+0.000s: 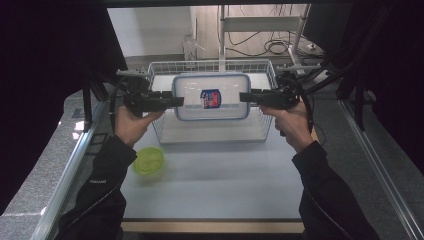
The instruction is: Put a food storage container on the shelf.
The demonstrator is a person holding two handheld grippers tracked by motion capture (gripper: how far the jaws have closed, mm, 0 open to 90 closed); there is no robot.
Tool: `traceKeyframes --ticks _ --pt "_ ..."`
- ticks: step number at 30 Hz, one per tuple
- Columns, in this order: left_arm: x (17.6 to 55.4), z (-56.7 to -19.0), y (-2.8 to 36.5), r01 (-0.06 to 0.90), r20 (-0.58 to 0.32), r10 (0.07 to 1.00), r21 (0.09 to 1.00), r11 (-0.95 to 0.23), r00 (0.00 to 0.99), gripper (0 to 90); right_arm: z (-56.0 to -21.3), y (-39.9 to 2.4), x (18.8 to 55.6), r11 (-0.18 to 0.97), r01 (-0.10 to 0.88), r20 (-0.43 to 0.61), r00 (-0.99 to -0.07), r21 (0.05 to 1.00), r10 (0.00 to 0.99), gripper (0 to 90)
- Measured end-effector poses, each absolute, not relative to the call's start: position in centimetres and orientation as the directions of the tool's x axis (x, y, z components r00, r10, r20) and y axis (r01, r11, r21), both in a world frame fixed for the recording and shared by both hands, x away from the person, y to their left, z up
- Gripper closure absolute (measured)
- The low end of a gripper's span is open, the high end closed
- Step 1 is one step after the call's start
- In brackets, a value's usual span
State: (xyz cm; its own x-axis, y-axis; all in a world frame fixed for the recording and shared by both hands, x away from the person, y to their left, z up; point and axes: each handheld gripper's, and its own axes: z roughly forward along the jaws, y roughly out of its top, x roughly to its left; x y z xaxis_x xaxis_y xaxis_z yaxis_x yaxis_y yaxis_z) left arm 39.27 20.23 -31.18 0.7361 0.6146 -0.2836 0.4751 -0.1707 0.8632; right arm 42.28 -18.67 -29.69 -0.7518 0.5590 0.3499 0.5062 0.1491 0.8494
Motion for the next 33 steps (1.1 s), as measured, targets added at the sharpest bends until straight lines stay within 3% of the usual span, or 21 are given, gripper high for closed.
traceKeyframes --ticks 16,27,33 --pt "43.5 -31.2 20.8 0.498 -0.326 0.628 0.860 -0.114 0.706 49.7 -29.1 -17.8 46.9 0.103 0.543 0.394 -0.714 0.833 0.578 51.6" --pt "44.3 -31.9 20.8 0.513 -0.355 0.622 0.854 -0.088 0.698 49.5 -30.1 -17.9 47.8 0.087 0.568 0.422 -0.697 0.819 0.580 51.1" --pt "43.8 -31.8 20.5 0.478 -0.291 0.647 0.869 -0.129 0.704 48.0 -30.3 -17.9 47.9 0.078 0.563 0.421 -0.695 0.823 0.582 47.7"
